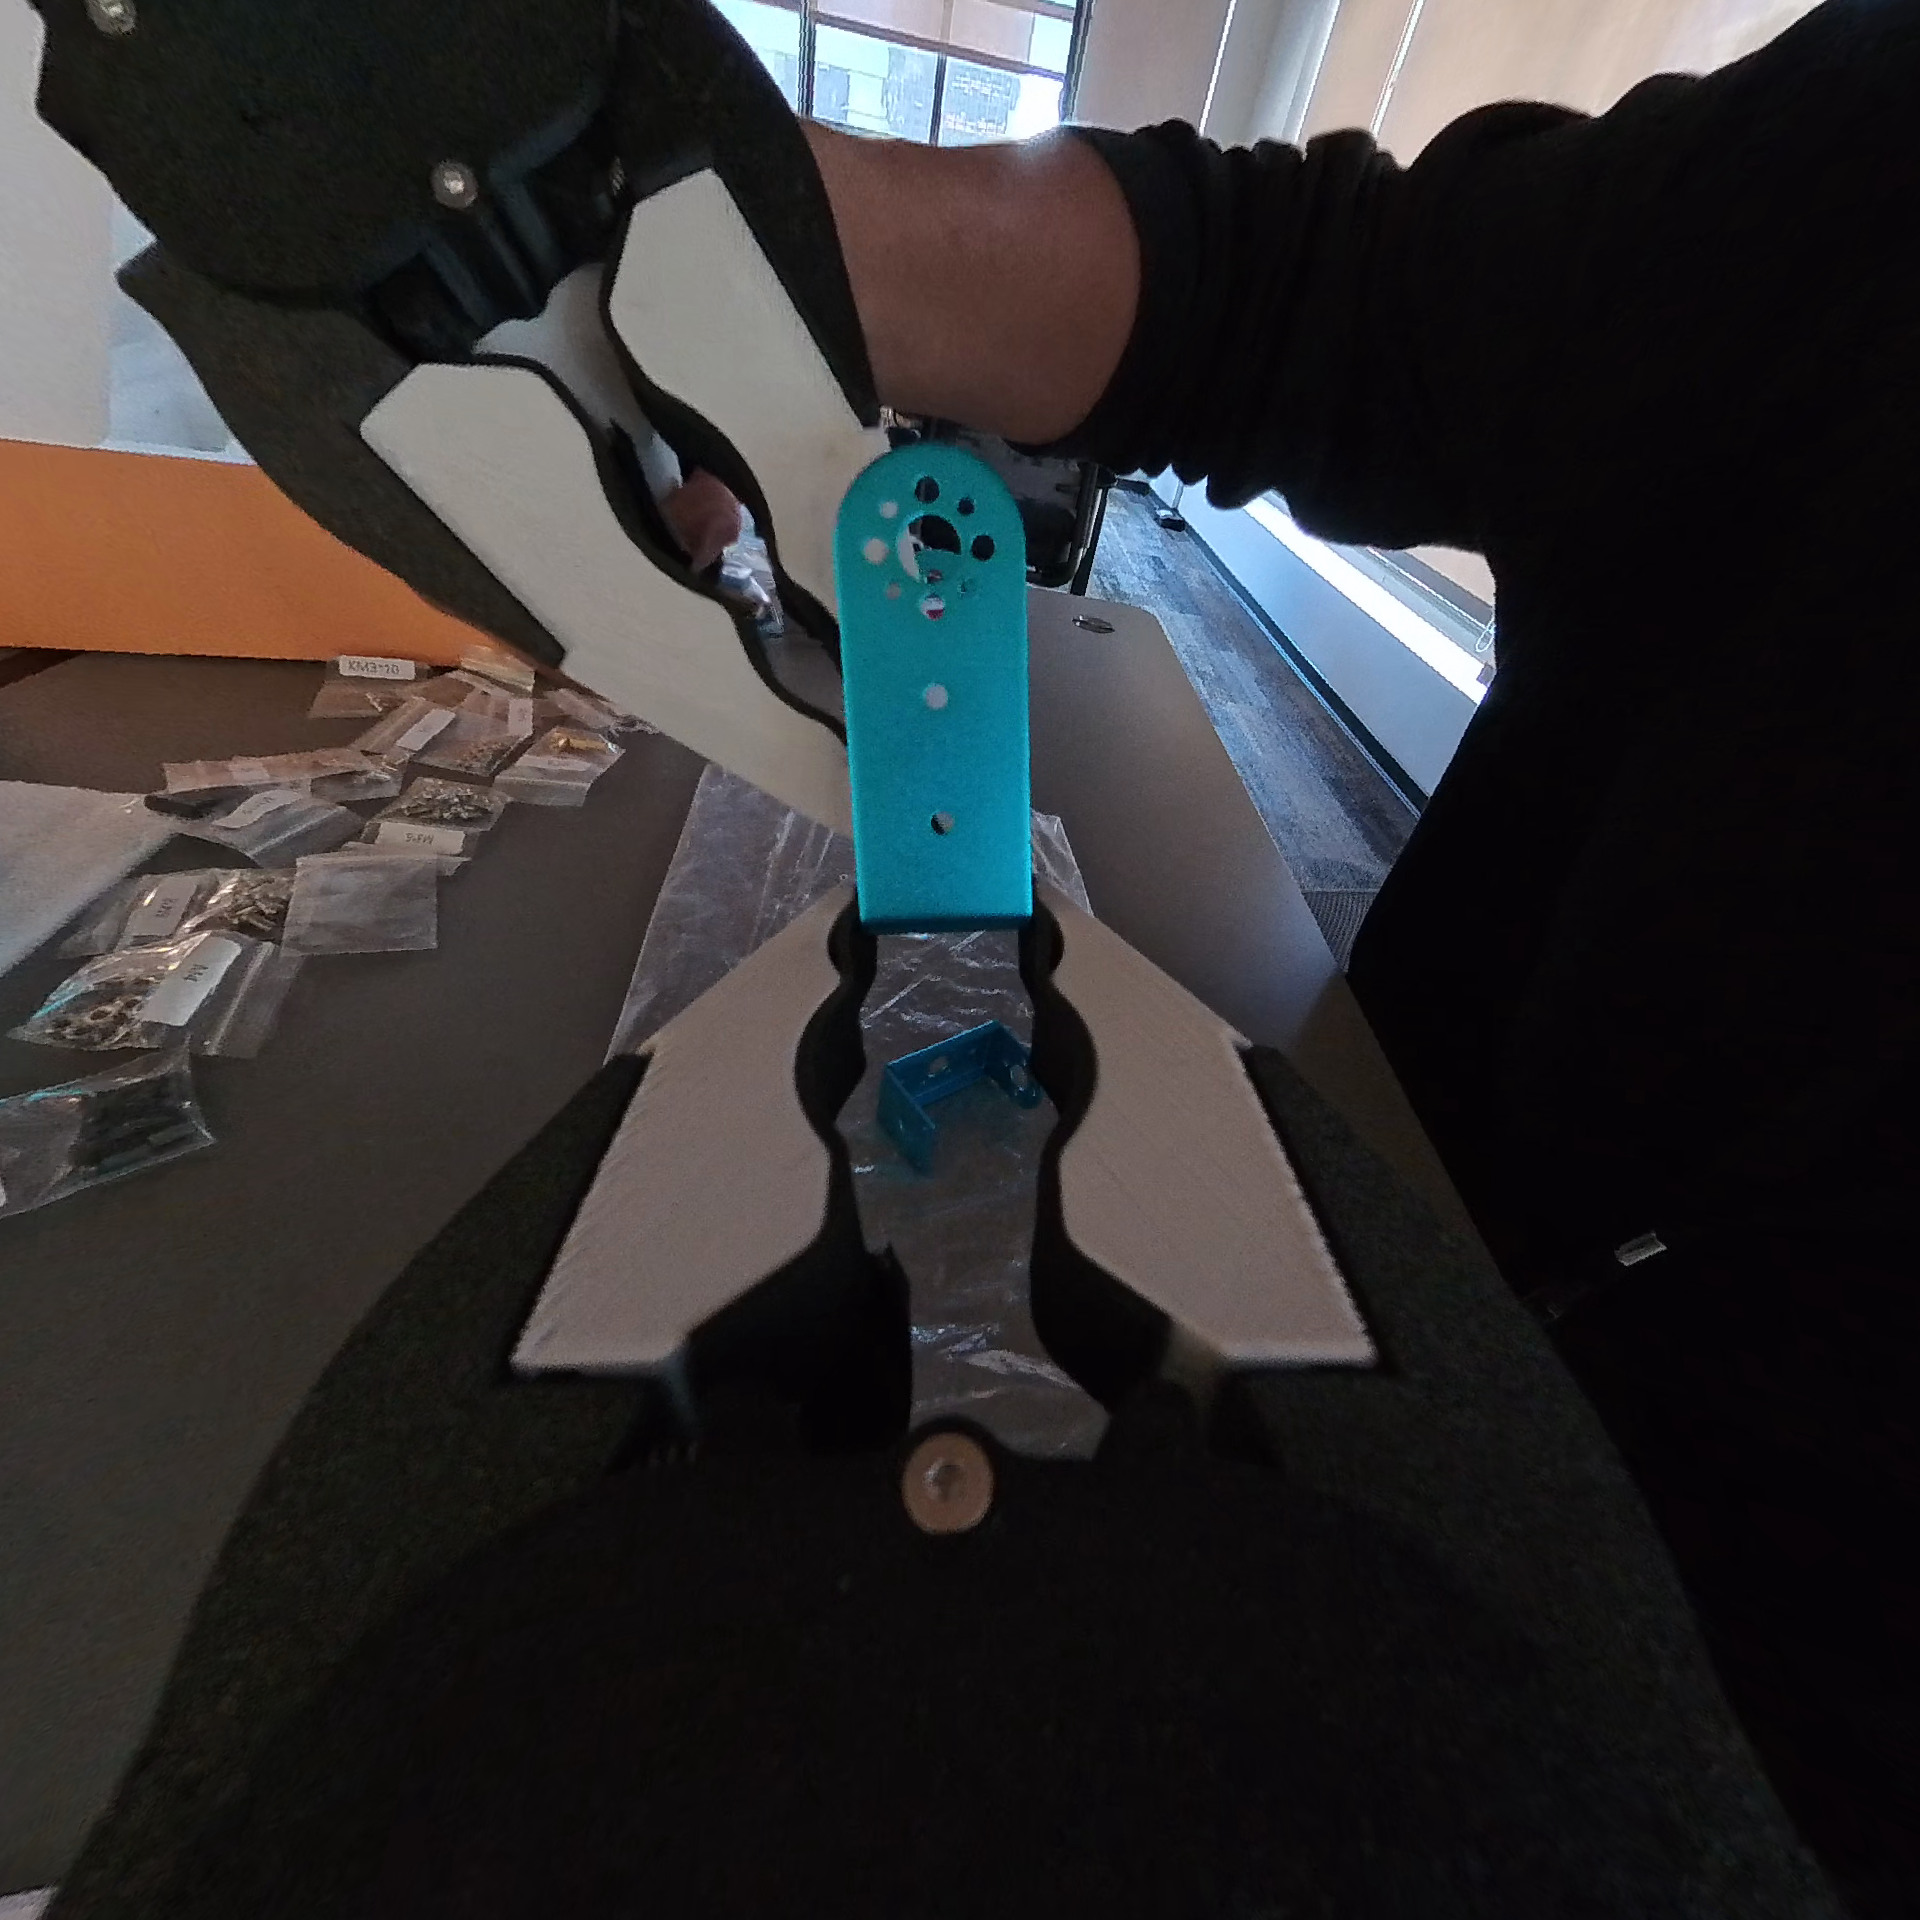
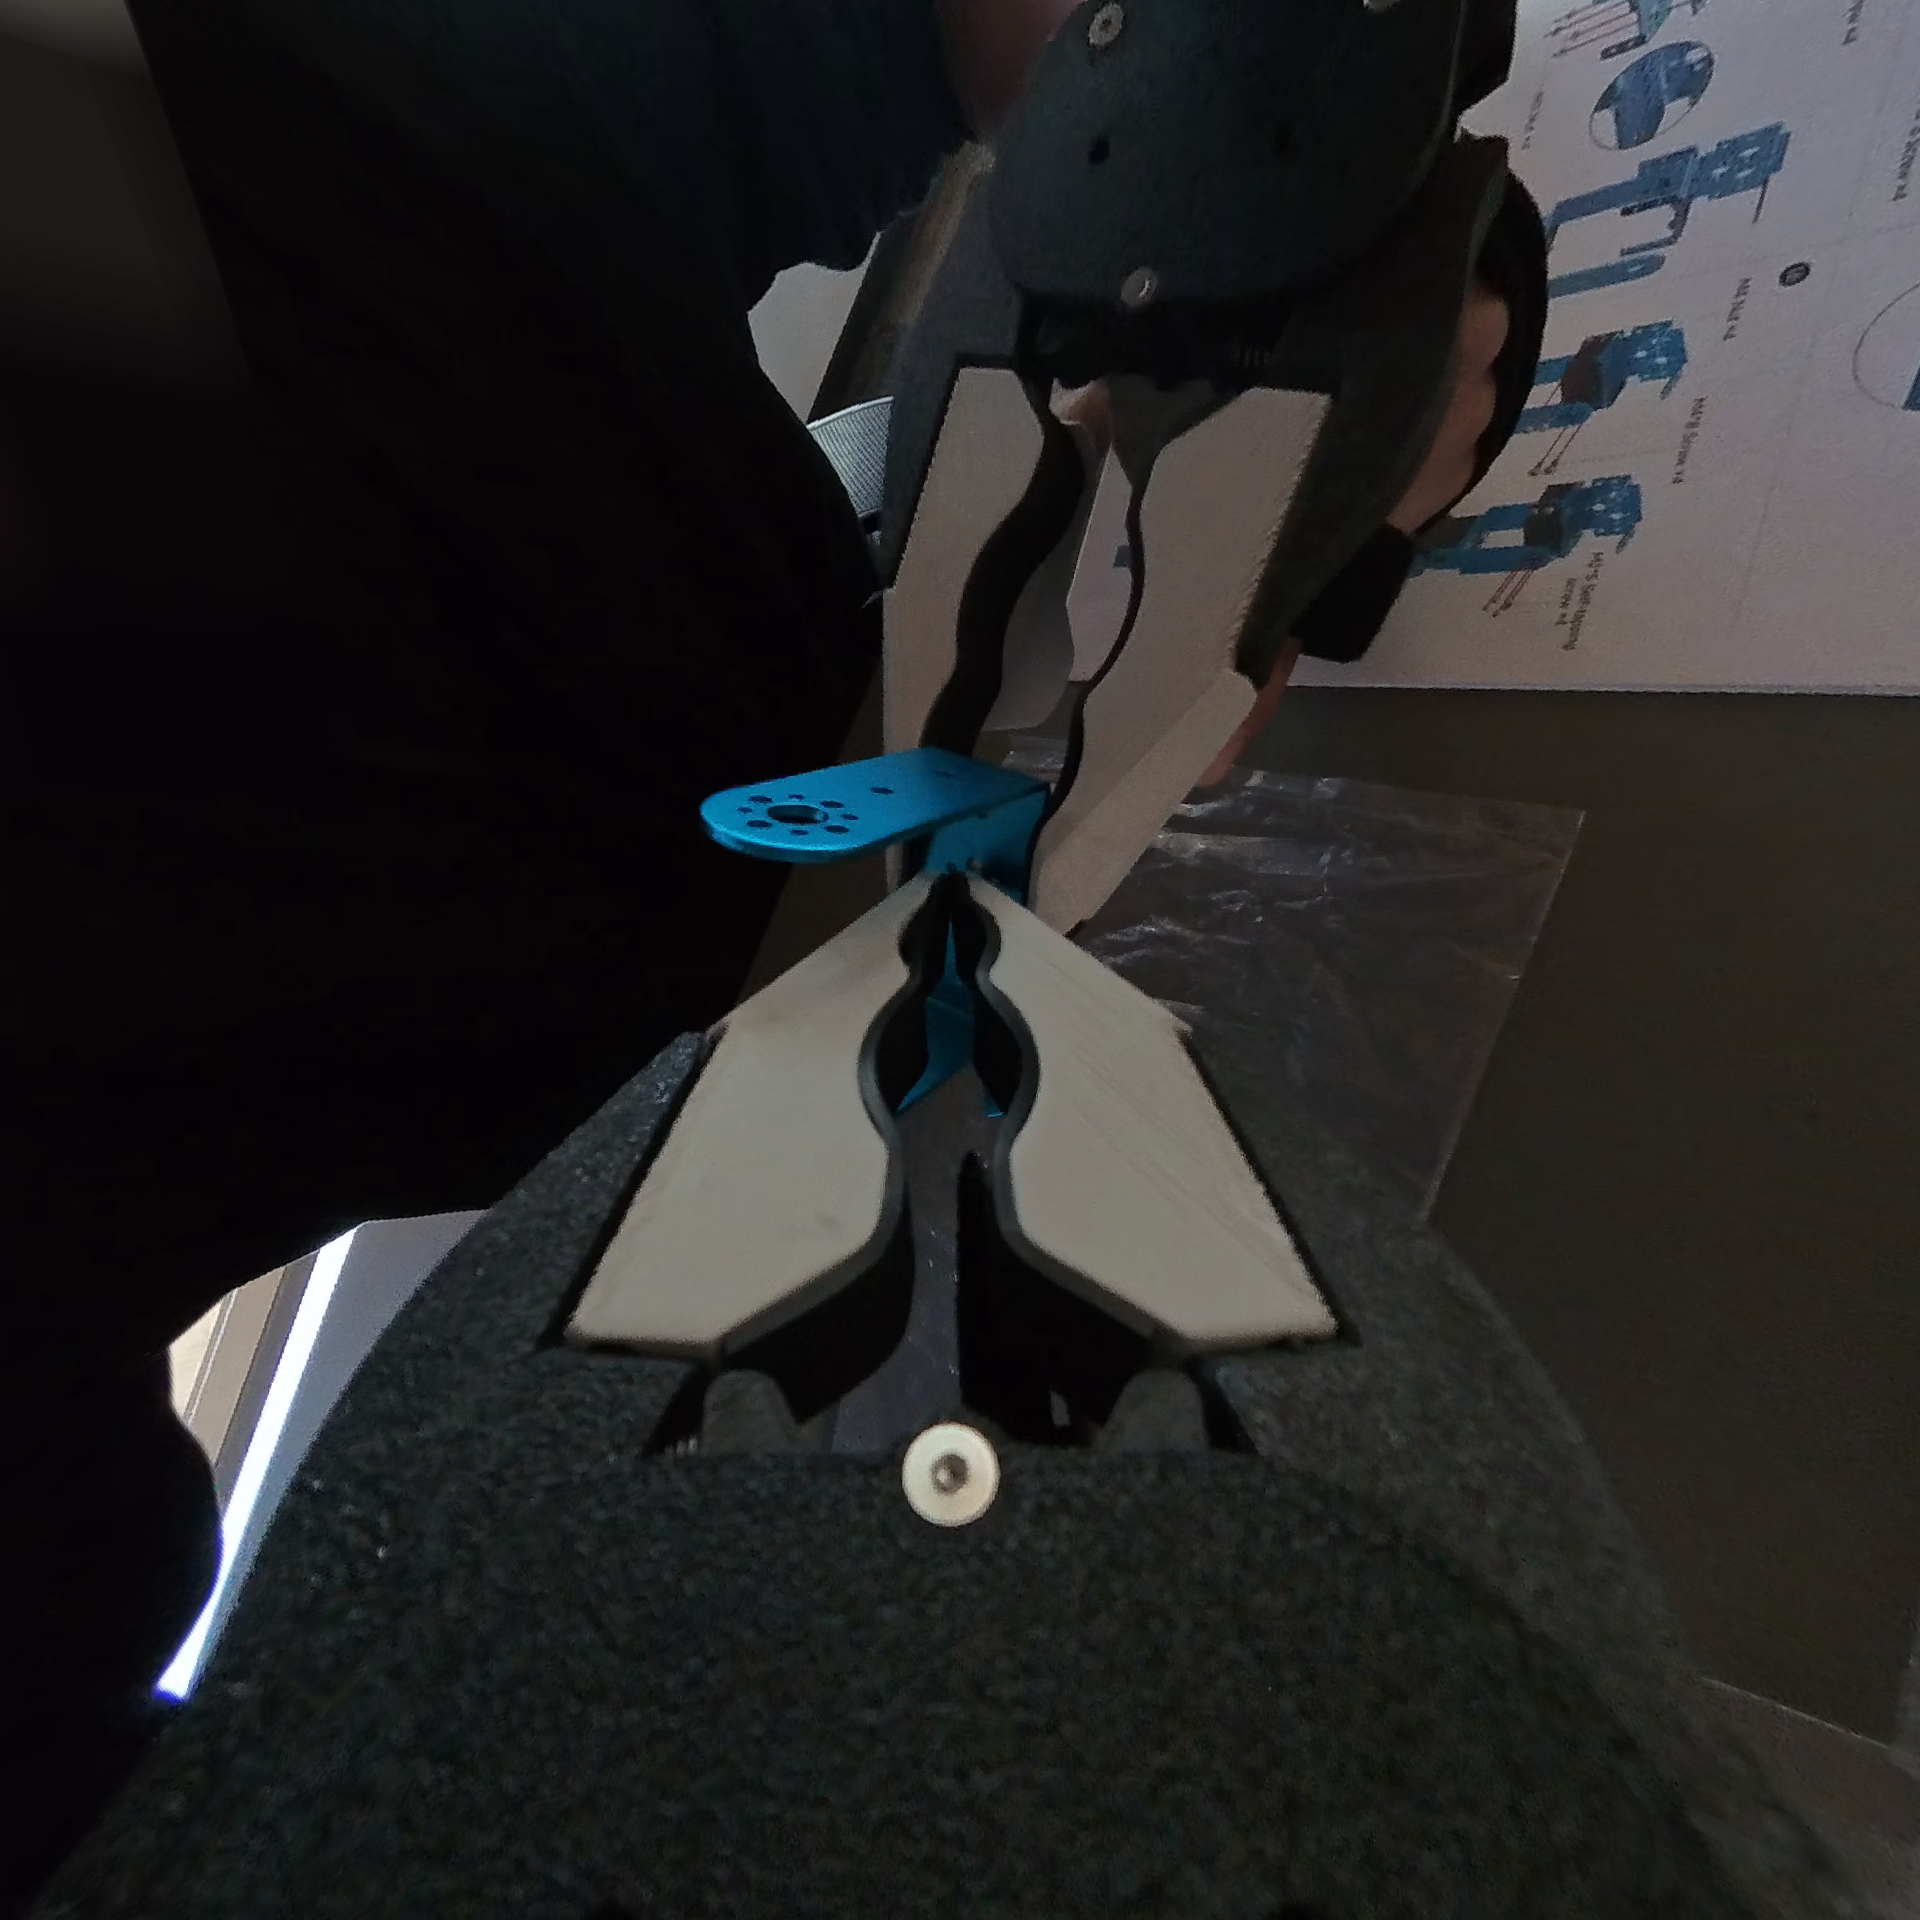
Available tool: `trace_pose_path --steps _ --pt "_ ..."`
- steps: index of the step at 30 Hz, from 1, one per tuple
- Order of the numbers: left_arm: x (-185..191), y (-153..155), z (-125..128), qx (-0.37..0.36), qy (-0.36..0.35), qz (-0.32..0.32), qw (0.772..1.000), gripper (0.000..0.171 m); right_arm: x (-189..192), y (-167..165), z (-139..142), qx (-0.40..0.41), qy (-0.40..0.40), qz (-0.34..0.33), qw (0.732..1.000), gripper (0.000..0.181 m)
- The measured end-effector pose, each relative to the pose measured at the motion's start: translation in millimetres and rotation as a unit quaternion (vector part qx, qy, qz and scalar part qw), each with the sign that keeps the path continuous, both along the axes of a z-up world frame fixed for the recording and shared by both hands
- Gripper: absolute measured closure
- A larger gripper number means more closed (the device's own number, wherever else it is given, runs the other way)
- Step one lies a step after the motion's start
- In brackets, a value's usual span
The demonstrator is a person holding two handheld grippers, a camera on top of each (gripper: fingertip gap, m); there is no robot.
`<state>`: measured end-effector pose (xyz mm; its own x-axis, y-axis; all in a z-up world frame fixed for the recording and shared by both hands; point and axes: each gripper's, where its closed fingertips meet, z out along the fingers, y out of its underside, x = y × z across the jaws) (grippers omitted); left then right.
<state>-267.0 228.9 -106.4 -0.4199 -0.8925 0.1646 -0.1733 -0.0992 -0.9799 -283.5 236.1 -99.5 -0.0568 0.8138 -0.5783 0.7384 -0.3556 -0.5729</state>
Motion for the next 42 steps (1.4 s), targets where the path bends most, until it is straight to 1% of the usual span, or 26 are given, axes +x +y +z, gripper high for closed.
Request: trace_pose_path --steps 11,14,20,23,25,27,29,30,32,33,34,35,36,38,39,40,41,42 --pt "0.2 -0.6 -2.0 0.002 0.004 -0.002 1.000 0.145 1.4 2.1 -4.6 0.009 -0.011 -0.001 1.000 0.181" --pt "0.2 -0.6 -1.8 0.001 0.003 -0.002 1.000 0.145 0.3 6.3 -3.9 0.024 -0.011 -0.007 1.000 0.181" --pt "0.0 -0.6 -1.4 0.006 0.002 0.000 1.000 0.145 -0.4 5.1 -4.7 0.040 -0.021 0.002 0.999 0.181" --pt "-0.4 1.6 1.0 -0.002 -0.002 0.002 1.000 0.145 0.6 8.1 -1.0 0.044 -0.019 -0.005 0.999 0.181" --pt "-1.2 2.0 3.7 -0.002 -0.007 0.003 1.000 0.145 3.2 11.7 7.9 0.057 -0.011 -0.011 0.998 0.181" --pt "-1.7 2.3 6.1 0.000 -0.013 0.005 1.000 0.145 8.2 19.2 20.9 0.079 0.007 -0.030 0.996 0.181" --pt "-2.9 2.9 9.5 0.000 -0.020 0.006 1.000 0.145 15.6 32.8 40.6 0.112 0.049 -0.075 0.990 0.181" --pt "-3.4 3.8 12.0 -0.001 -0.025 0.009 1.000 0.145 20.7 42.3 54.1 0.131 0.083 -0.112 0.982 0.179" --pt "-4.8 6.5 18.0 -0.004 -0.038 0.016 0.999 0.145 34.9 58.3 80.0 0.157 0.158 -0.202 0.954 0.170" --pt "-5.5 8.4 21.1 -0.007 -0.045 0.020 0.999 0.145 42.7 59.6 84.4 0.167 0.186 -0.238 0.938 0.162" --pt "-6.2 10.2 24.1 -0.011 -0.050 0.023 0.998 0.145 48.6 56.1 82.2 0.178 0.209 -0.262 0.925 0.152" --pt "-6.9 12.1 26.8 -0.015 -0.056 0.026 0.998 0.145 51.3 47.9 74.2 0.185 0.225 -0.275 0.916 0.140" --pt "-7.7 13.9 29.3 -0.019 -0.061 0.029 0.998 0.145 50.6 37.3 61.4 0.185 0.228 -0.281 0.914 0.131" --pt "-8.2 16.7 31.5 -0.022 -0.067 0.034 0.997 0.145 41.4 16.2 34.7 0.188 0.220 -0.290 0.912 0.118" --pt "-7.8 17.5 31.2 -0.021 -0.068 0.038 0.997 0.145 36.3 9.3 25.4 0.203 0.213 -0.301 0.907 0.122" --pt "-7.3 16.9 30.7 -0.022 -0.067 0.037 0.997 0.145 32.0 5.6 20.8 0.222 0.212 -0.319 0.896 0.127" --pt "-6.6 15.8 29.4 -0.022 -0.065 0.036 0.997 0.145 28.3 1.8 19.3 0.237 0.214 -0.332 0.888 0.127" --pt "-5.7 14.9 28.5 -0.021 -0.065 0.037 0.997 0.145 26.3 -0.5 21.7 0.250 0.223 -0.345 0.877 0.133"
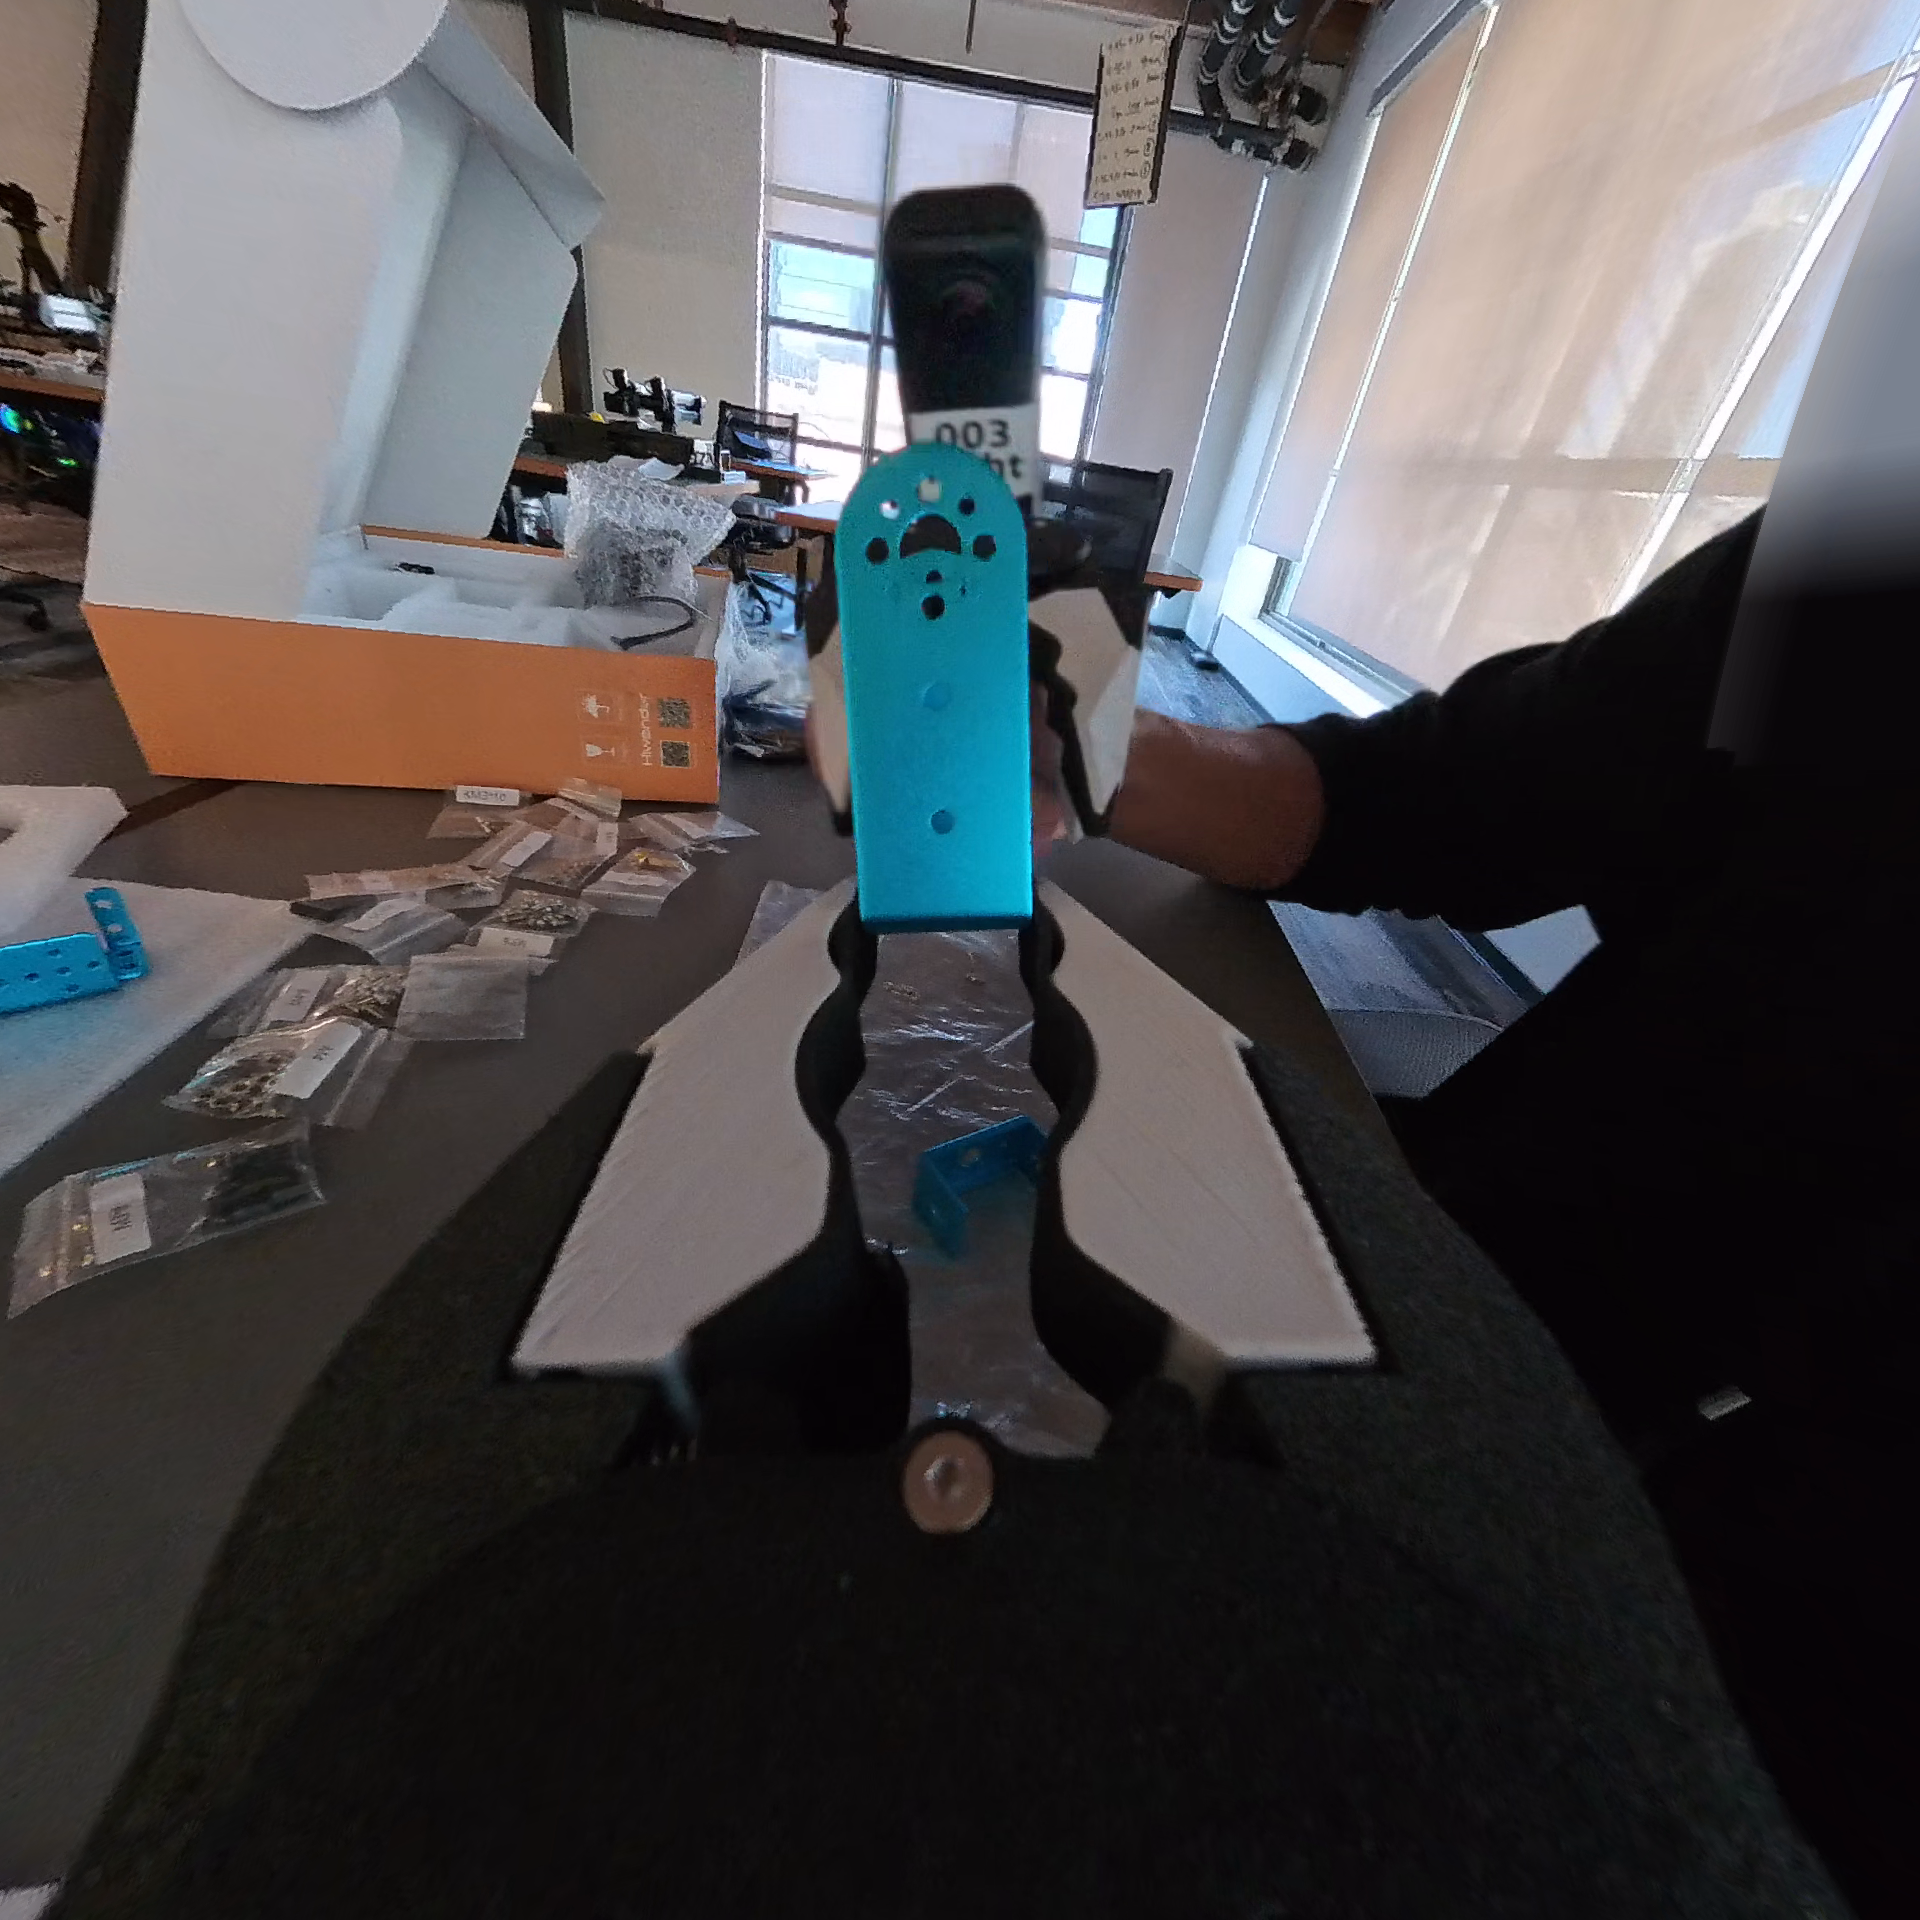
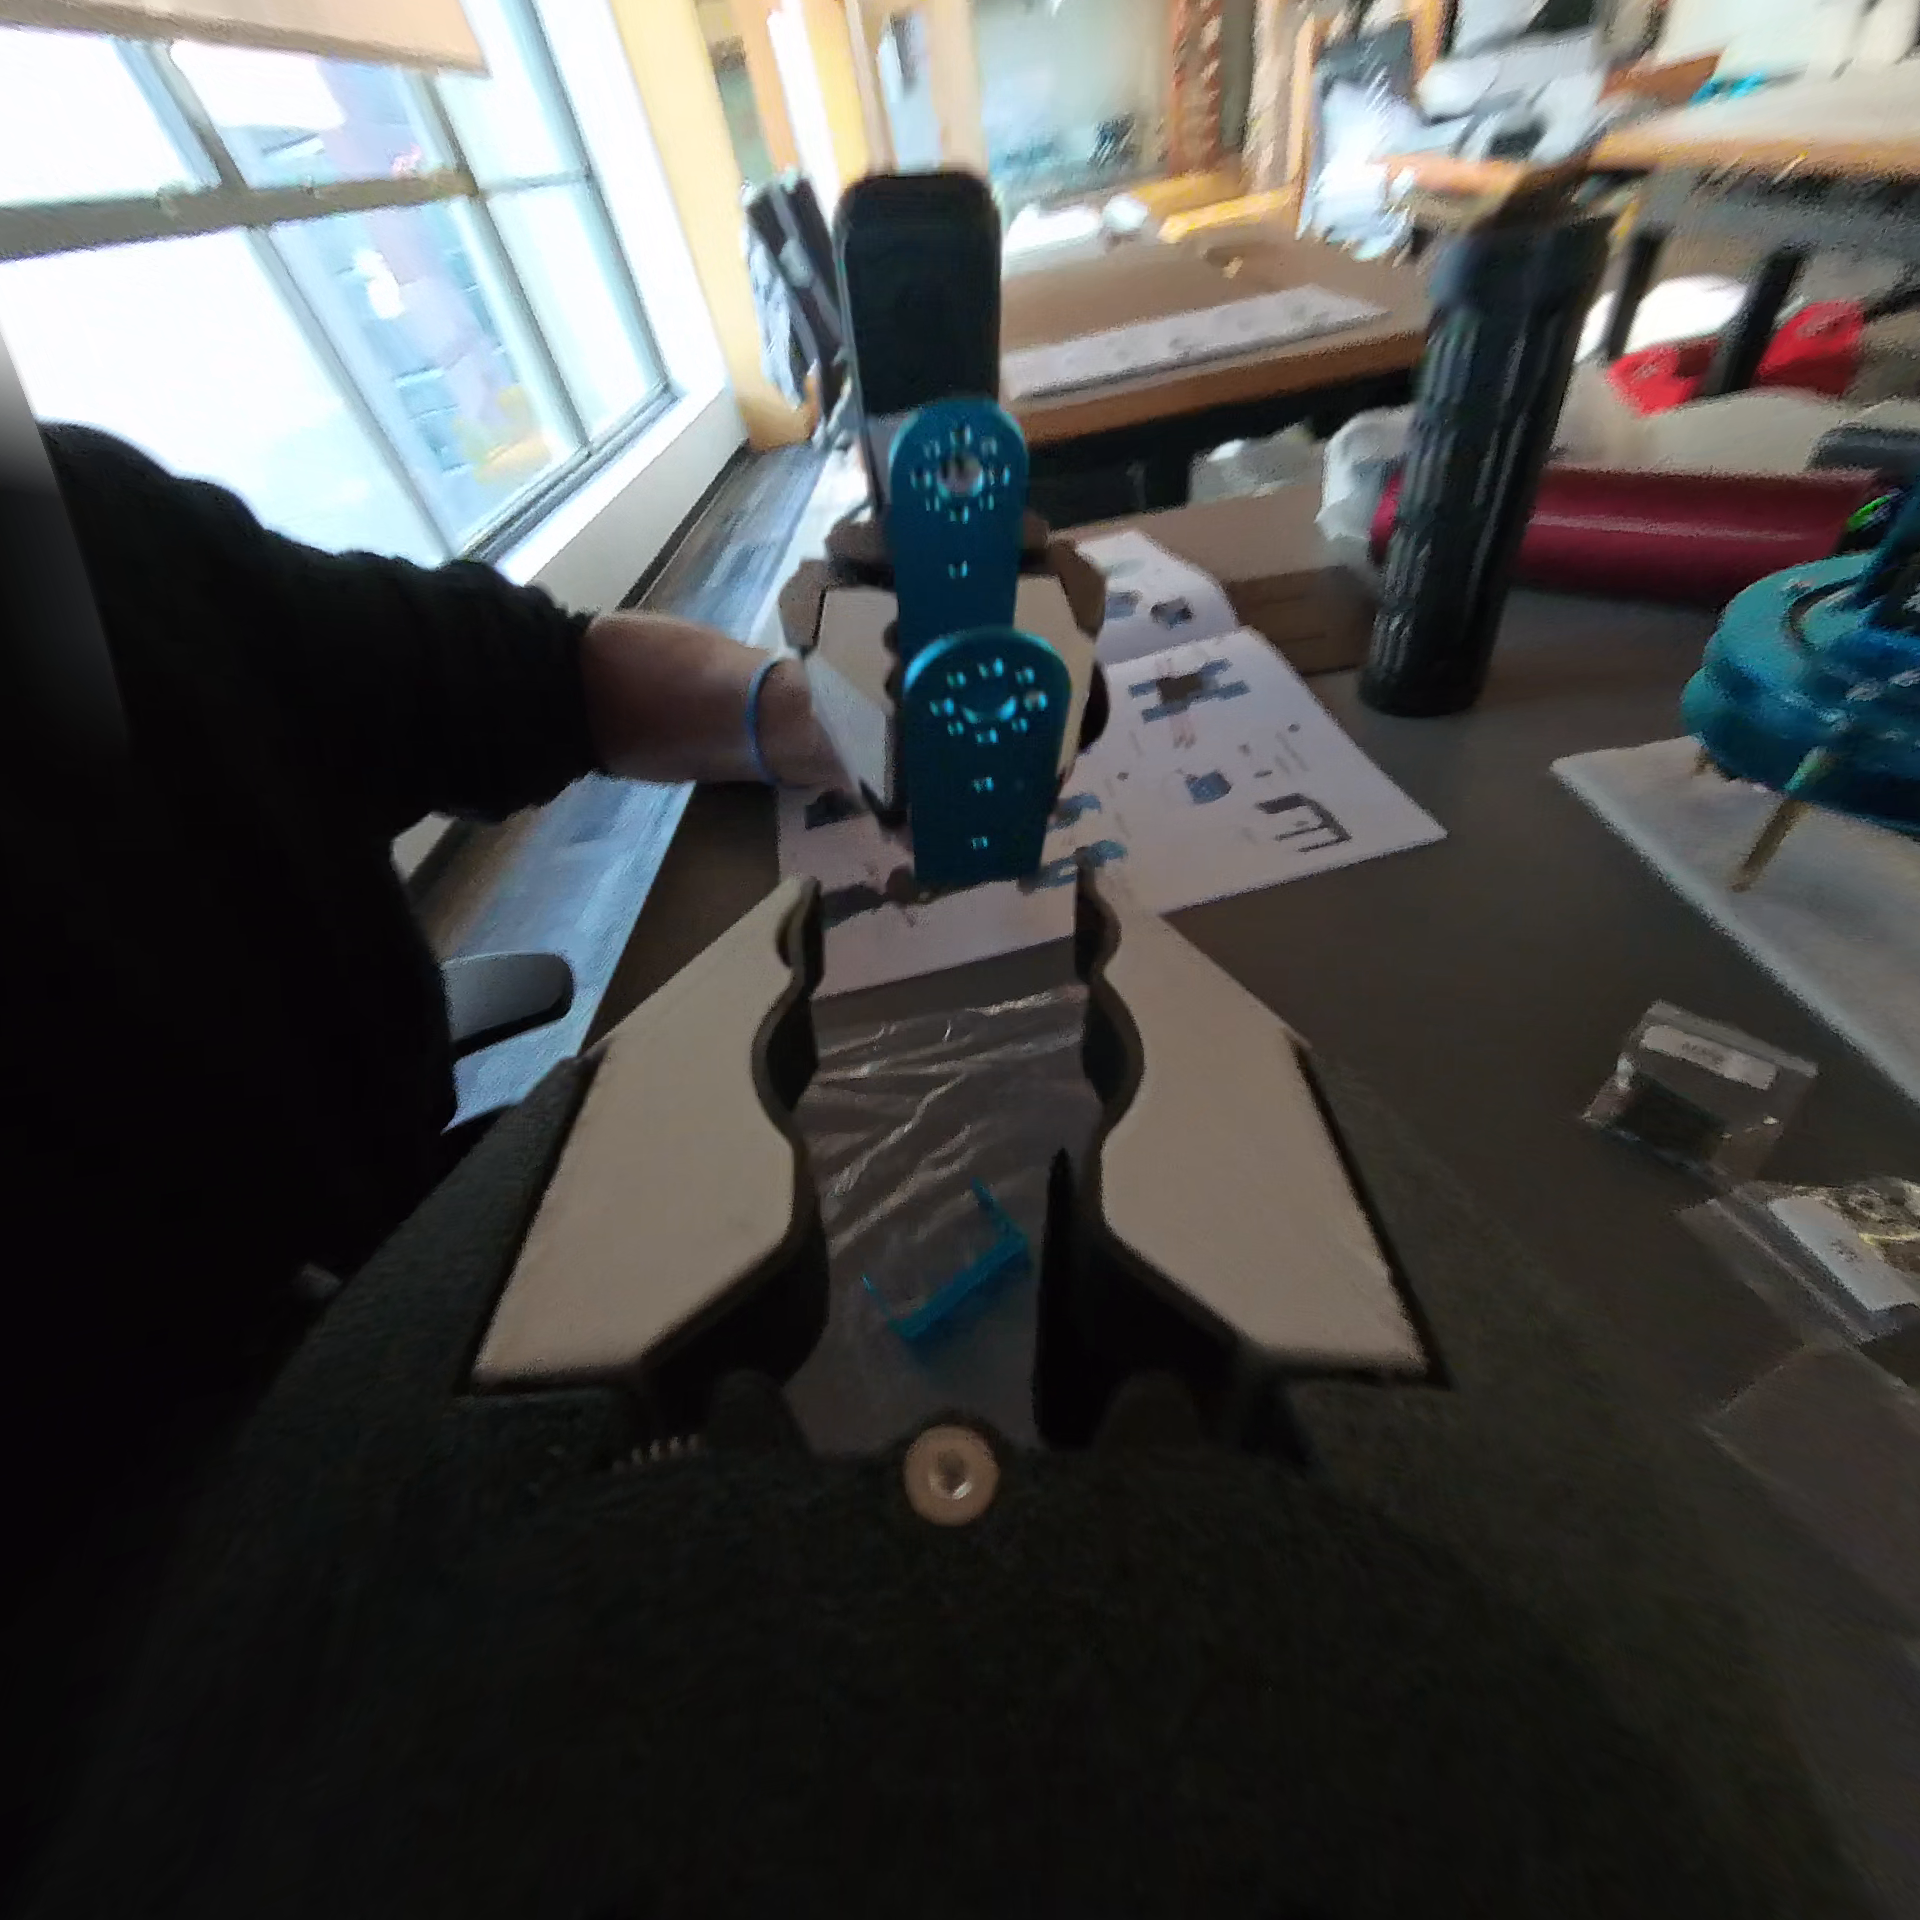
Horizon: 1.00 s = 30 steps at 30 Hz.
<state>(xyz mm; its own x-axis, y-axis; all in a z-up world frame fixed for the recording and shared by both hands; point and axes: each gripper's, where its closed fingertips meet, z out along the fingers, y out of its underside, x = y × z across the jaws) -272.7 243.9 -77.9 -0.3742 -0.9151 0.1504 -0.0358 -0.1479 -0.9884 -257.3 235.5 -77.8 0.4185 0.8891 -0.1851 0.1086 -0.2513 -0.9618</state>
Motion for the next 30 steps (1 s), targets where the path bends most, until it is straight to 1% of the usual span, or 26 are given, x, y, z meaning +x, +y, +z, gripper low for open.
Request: trace_pose_path --steps 1,3,7,9,11,13,15,21,27,30 --pt "0.8 -2.0 -1.4 0.000 0.001 -0.003 1.000 0.145 0.3 0.2 2.9 0.014 0.007 -0.019 1.000 0.135" --pt "2.9 -5.1 -4.9 -0.003 0.006 -0.007 1.000 0.145 1.7 -0.2 1.8 0.024 0.001 -0.034 0.999 0.134" --pt "5.6 -10.8 -9.4 -0.003 0.012 -0.013 1.000 0.145 -4.2 -5.3 -9.9 0.001 0.008 -0.015 1.000 0.133" --pt "6.2 -13.4 -10.1 -0.005 0.013 -0.018 1.000 0.145 -9.3 -7.7 -15.5 0.001 -0.001 -0.007 1.000 0.134" --pt "6.8 -15.1 -12.2 0.000 0.016 -0.020 1.000 0.145 -11.1 -6.6 -17.9 0.017 -0.009 -0.016 1.000 0.141" --pt "6.6 -18.2 -14.2 0.003 0.019 -0.027 0.999 0.145 -8.7 -4.9 -19.9 0.023 -0.014 -0.025 0.999 0.153" --pt "8.0 -18.8 -17.8 0.012 0.028 -0.023 0.999 0.145 -6.8 -5.3 -23.7 0.008 -0.014 -0.021 1.000 0.154" --pt "11.7 -11.7 -30.1 0.024 0.064 -0.004 0.998 0.145 -1.2 -1.1 -32.3 -0.007 -0.022 -0.028 0.999 0.154" --pt "11.7 -5.7 -28.5 0.011 0.064 0.006 0.998 0.144 4.2 0.8 -31.3 -0.032 -0.006 -0.032 0.999 0.155" --pt "10.6 -0.9 -26.9 0.008 0.062 0.012 0.998 0.145 10.2 2.6 -31.6 -0.027 -0.015 -0.039 0.999 0.155"
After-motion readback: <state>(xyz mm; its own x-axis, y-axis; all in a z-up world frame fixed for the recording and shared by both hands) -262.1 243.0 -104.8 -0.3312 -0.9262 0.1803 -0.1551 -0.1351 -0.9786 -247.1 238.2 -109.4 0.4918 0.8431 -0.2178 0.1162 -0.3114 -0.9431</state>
